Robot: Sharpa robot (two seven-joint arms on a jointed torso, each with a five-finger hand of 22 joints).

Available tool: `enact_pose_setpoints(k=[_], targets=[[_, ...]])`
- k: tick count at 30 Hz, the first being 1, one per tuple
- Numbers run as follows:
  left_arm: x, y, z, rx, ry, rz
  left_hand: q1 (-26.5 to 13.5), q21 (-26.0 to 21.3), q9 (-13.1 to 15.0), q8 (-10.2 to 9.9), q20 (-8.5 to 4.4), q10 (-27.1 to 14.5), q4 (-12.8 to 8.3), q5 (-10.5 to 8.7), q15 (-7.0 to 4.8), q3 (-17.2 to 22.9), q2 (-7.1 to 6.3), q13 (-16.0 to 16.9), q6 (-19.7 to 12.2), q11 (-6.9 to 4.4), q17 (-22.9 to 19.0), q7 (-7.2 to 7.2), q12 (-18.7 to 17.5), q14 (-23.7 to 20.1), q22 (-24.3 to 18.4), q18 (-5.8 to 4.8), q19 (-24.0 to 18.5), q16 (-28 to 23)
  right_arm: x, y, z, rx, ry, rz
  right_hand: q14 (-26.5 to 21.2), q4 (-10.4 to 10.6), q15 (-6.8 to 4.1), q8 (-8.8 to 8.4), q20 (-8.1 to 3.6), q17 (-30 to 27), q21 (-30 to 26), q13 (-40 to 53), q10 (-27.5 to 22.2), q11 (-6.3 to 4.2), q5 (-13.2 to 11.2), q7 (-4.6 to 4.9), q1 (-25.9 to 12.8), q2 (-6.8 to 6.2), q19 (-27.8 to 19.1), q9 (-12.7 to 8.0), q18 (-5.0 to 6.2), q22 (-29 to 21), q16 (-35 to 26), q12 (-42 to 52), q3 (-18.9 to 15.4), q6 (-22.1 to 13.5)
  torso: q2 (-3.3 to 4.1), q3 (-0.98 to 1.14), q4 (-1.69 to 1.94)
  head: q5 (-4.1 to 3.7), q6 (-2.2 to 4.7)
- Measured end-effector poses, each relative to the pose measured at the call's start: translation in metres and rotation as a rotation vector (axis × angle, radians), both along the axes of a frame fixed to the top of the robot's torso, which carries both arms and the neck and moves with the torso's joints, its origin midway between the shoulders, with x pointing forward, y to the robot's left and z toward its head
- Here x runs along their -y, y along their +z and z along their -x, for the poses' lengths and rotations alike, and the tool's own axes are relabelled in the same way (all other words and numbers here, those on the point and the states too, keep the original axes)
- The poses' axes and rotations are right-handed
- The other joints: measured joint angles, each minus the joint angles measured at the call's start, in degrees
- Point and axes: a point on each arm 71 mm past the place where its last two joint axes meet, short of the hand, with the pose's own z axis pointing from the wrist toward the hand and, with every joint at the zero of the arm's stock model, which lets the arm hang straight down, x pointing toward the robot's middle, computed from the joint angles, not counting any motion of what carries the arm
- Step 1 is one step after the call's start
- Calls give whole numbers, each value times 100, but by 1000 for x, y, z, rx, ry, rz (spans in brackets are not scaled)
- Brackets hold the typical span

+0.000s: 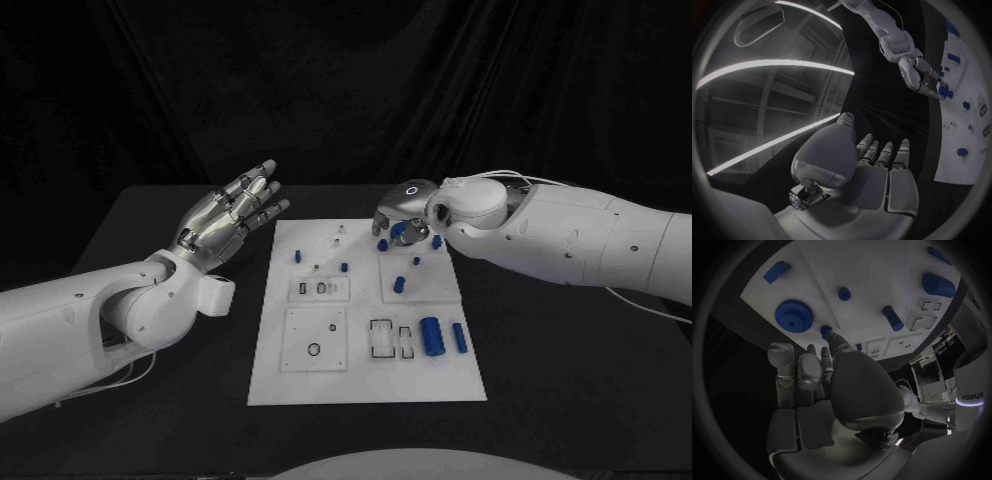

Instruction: Assemble the parts on the task board

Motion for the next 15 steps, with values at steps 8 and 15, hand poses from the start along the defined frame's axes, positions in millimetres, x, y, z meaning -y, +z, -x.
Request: enact_pose_setpoints(k=[8,15], targets=[[2,0,0,-1,-12,6,29,21,0,22,0,72,-16,33,0,16,-29,19,37,72,5,37,29,0,0,0,0,0,1,-3,-2,16,3,-14,0,-11,0,30,0,94,90,27,109,-9,92,12,0,0,0,38,0,146,55,88,144,47,-3,1,4,-4,-36],[2,0,0,-2,-22,11,60,21,7,22,0,215,-16,33,0,16,-60,62,59,173,4,60,96,0,-1,0,0,22,0,-8,-3,22,13,-28,0,22,0,52,0,187,166,40,200,-1,92,41,0,0,0,71,1,284,141,132,240,100,-6,1,5,-9,-82]])
